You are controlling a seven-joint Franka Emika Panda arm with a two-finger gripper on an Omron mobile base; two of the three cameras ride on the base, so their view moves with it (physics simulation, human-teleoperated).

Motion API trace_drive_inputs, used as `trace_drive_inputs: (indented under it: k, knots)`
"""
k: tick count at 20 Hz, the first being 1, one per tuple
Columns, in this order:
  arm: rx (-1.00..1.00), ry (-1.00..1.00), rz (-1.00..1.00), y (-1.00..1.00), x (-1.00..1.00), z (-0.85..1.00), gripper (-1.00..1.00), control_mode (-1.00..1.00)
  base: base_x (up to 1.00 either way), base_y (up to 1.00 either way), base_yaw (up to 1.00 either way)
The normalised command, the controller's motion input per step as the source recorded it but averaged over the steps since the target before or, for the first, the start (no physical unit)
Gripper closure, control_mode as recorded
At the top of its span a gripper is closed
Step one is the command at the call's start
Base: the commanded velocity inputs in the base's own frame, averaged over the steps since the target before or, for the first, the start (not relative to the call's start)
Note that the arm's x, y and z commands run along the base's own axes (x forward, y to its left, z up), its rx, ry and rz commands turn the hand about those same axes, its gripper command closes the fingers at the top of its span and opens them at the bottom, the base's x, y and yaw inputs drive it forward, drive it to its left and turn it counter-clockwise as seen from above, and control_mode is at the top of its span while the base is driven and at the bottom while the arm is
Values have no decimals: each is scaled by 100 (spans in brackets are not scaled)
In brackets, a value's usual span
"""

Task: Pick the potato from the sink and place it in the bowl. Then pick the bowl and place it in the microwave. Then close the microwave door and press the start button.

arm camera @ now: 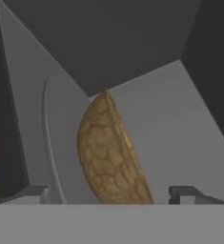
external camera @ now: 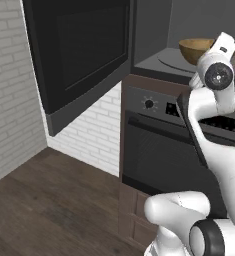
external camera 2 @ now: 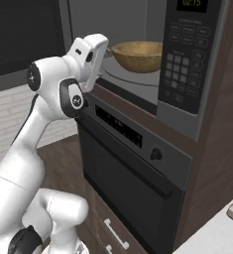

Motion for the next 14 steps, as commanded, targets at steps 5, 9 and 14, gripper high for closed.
trace_drive_inputs:
  k: [5, 9, 14]
  knots:
    - [0, -4, 0, 27, -100, 37, -100, -100, 0, 0, 0]
    - [0, 2, 0, 21, -100, 30, -100, -100, 0, 0, 0]
    - [0, 16, 0, 22, -100, 30, -100, -100, 0, 0, 0]
